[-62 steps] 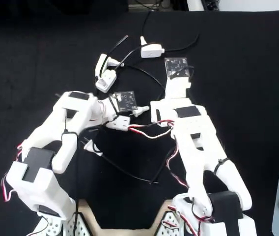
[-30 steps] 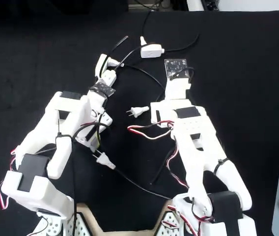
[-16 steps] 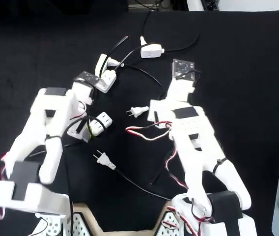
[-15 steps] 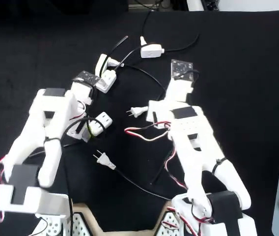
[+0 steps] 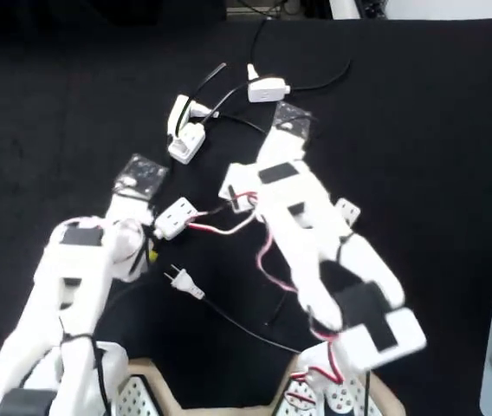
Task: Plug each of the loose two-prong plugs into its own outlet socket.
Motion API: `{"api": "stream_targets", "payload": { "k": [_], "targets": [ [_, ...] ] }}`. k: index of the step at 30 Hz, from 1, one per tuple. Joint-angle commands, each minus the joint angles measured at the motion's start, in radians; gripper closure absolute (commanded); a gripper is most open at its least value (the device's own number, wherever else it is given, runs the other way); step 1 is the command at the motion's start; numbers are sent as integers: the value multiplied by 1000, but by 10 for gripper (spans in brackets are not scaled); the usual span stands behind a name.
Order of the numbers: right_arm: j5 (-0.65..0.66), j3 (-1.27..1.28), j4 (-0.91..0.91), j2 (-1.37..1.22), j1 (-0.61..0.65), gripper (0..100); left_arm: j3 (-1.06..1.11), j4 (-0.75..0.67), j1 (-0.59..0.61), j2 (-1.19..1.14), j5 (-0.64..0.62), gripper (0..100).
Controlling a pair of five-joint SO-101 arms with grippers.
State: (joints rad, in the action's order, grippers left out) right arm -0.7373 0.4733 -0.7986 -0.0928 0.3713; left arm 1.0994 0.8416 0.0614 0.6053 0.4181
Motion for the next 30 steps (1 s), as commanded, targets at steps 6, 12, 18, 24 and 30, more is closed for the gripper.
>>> {"api": "stream_targets", "payload": {
  "k": [6, 12, 18, 24, 30],
  "targets": [
    [-138, -188, -8, -157, 5, 765, 91, -84, 99, 130, -41, 783],
    [-169, -216, -8, -209, 3, 765, 96, -81, 96, 130, -48, 783],
    [-192, -219, -5, -219, 3, 766, 96, -78, 96, 129, -49, 783],
    [-192, -209, 23, -219, 3, 874, 96, -78, 94, 124, -51, 780],
    [-192, -211, 23, -211, -31, 980, 96, -80, 96, 121, -51, 780]
  ]
}}
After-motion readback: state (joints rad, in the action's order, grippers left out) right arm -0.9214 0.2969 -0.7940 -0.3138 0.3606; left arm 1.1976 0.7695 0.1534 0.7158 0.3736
